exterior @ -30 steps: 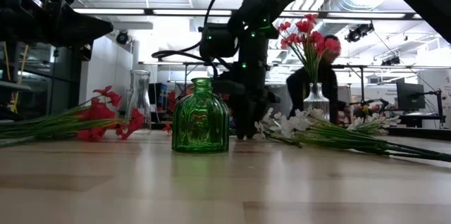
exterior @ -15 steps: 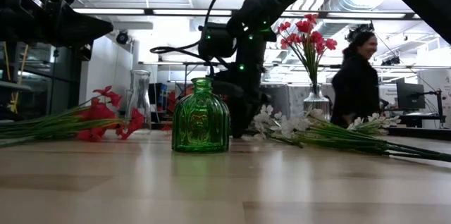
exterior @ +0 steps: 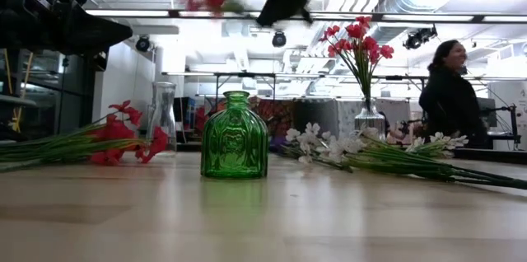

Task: Sort flowers into vase by color
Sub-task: Put the right orange flowers into the top right transparent flower vase

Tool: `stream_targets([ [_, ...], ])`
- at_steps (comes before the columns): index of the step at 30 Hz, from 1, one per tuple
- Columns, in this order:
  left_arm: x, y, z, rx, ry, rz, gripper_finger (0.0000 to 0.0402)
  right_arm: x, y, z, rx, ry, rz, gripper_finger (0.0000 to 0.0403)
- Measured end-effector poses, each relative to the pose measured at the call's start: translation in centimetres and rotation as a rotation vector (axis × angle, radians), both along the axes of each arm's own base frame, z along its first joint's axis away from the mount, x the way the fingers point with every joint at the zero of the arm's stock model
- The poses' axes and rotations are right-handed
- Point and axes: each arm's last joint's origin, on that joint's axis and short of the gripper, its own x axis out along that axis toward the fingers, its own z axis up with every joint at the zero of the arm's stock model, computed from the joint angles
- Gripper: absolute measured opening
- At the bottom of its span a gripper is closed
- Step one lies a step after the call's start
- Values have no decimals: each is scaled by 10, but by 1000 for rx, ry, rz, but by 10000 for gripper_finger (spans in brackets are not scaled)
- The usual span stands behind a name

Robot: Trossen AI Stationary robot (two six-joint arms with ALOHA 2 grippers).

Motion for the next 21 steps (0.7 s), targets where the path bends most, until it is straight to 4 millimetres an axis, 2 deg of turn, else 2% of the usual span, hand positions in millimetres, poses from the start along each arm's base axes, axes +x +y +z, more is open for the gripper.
stream_targets([
  [4,0,0,0,0,0,0,5,-45,9,36,-116,-185,-47,1],
  [7,0,0,0,0,0,0,5,-85,24,43,-151,-342,-98,1],
  [14,0,0,0,0,0,1,5,-162,75,23,-189,-727,-123,0],
  [17,0,0,0,0,0,0,5,-188,87,5,-217,-768,-191,0],
  [21,0,0,0,0,0,0,5,-212,94,-20,-262,-748,-273,0],
])
